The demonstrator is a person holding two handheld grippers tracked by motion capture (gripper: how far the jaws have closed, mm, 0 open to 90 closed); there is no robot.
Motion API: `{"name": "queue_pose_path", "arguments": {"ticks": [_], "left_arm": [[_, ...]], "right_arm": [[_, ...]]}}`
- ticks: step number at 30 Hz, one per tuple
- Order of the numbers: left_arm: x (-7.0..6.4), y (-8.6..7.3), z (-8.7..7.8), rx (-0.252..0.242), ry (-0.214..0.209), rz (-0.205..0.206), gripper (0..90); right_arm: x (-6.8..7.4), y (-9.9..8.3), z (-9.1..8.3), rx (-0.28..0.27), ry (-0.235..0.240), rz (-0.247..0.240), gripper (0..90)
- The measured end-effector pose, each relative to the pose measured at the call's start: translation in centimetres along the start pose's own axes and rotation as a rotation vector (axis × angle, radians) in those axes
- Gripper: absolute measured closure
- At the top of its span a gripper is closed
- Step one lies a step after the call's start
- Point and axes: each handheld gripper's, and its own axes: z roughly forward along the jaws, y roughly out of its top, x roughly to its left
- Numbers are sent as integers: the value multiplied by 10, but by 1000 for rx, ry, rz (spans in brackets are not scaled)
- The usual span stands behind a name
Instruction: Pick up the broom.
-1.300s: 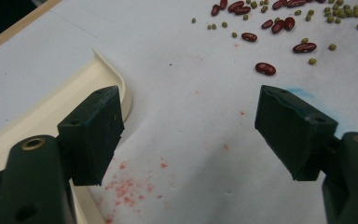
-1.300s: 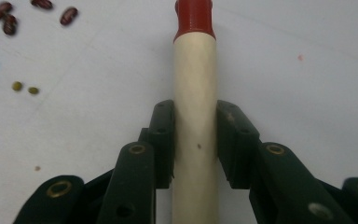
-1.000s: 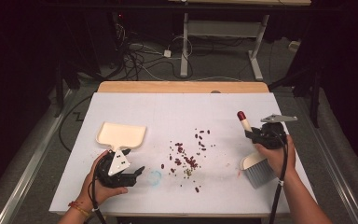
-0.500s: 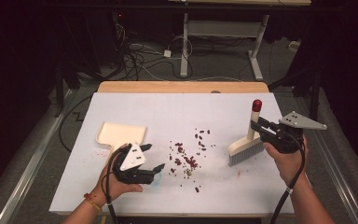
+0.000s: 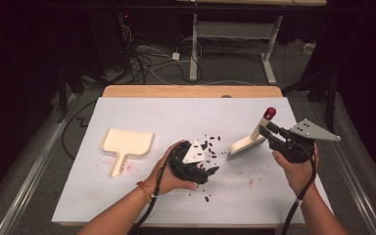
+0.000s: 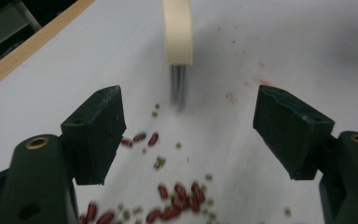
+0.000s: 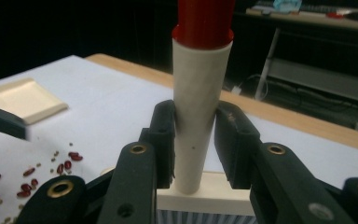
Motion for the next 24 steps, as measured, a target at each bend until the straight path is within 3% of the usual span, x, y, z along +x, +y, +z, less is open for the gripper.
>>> {"name": "queue_pose_path", "arguments": {"ticks": [4,7,9,12,14,15,18,22,24], "left_arm": [[2,21,31,6,12,-6,248],[3,30,49,5,-16,-44,255],[2,34,56,-8,-64,-69,297],[-7,37,64,-6,-76,-66,314],[-10,37,65,3,-74,-49,406],[-11,37,64,-10,-80,-55,406],[-7,35,55,-59,-91,-67,604],[-3,30,39,-95,-121,-57,648],[0,28,33,-83,-125,-42,656]], "right_arm": [[6,4,-3,-21,10,-4,702],[13,6,-4,-23,19,-19,702],[23,10,-7,-31,18,-48,701],[29,12,-9,-36,28,-61,702],[39,14,-12,-44,32,-83,701],[39,14,-12,-44,32,-83,701],[48,18,-17,-63,60,-94,701],[53,21,-19,-76,77,-98,702],[58,22,-20,-79,106,-94,702]]}}
